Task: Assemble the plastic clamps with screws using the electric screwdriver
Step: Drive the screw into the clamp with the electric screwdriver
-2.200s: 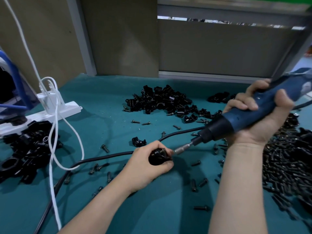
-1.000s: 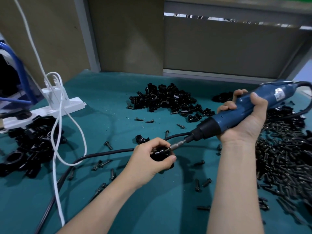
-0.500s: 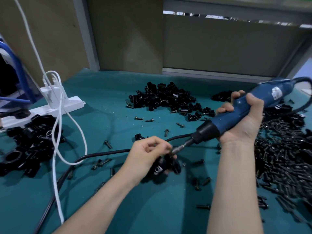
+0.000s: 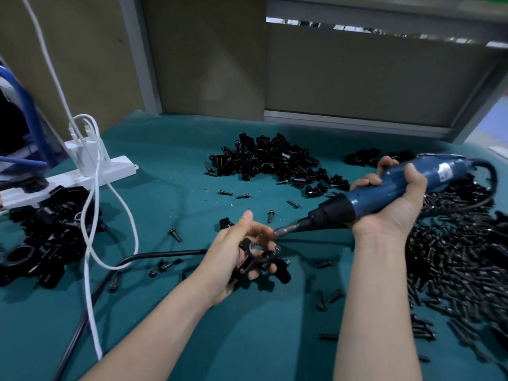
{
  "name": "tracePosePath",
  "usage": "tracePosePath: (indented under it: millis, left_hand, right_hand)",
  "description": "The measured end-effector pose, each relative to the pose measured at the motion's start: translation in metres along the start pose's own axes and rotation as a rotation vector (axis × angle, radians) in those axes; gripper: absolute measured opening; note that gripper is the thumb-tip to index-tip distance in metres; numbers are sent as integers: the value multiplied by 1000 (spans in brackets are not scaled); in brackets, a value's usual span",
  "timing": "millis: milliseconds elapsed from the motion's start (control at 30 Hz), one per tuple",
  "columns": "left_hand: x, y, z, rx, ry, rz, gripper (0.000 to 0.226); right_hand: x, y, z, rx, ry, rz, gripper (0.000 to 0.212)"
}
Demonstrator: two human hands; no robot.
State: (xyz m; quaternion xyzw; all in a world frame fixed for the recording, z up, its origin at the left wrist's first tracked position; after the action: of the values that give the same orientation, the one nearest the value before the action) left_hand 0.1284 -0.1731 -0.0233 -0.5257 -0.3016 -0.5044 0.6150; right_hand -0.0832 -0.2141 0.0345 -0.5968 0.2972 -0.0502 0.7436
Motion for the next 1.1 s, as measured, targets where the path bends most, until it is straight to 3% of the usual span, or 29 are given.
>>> tracePosePath:
  millis: [133, 300, 433, 600, 800, 900, 1100]
  left_hand:
    - [3, 3, -2, -48, 16, 101, 55]
    - [4, 4, -4, -49, -29, 194, 14]
    - [4, 5, -3, -28, -20, 207, 12]
    - [4, 3, -4, -3, 18, 244, 11]
    - [9, 8, -5, 71, 77, 423, 10]
    - [13, 13, -8, 140, 79, 554, 11]
    - [12, 18, -11, 108, 96, 638, 6]
  right_hand:
    - [-9, 18, -4, 165, 3, 28, 14]
    - [-3, 39, -4, 356, -43, 140, 18]
    - [4, 45, -6, 391, -92, 215, 20]
    - [5, 45, -7, 327, -142, 270, 20]
    - [9, 29, -5, 35, -391, 307, 32]
    - [17, 26, -1, 34, -421, 605, 43]
    - [32, 30, -1, 168, -325, 1214, 38]
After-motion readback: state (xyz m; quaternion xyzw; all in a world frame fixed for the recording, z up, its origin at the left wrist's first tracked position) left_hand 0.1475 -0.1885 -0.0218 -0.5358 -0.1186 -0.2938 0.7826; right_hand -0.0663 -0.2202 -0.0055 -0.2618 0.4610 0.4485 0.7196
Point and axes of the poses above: each hand's wrist, its own z-axis away from the middle knuckle, its own y-axis out of the back of the hand, x = y × z, the point moved 4 cm from there along -z, towards the middle knuckle, and after that the axes turned 11 degrees about x, right-handed, at the moved point
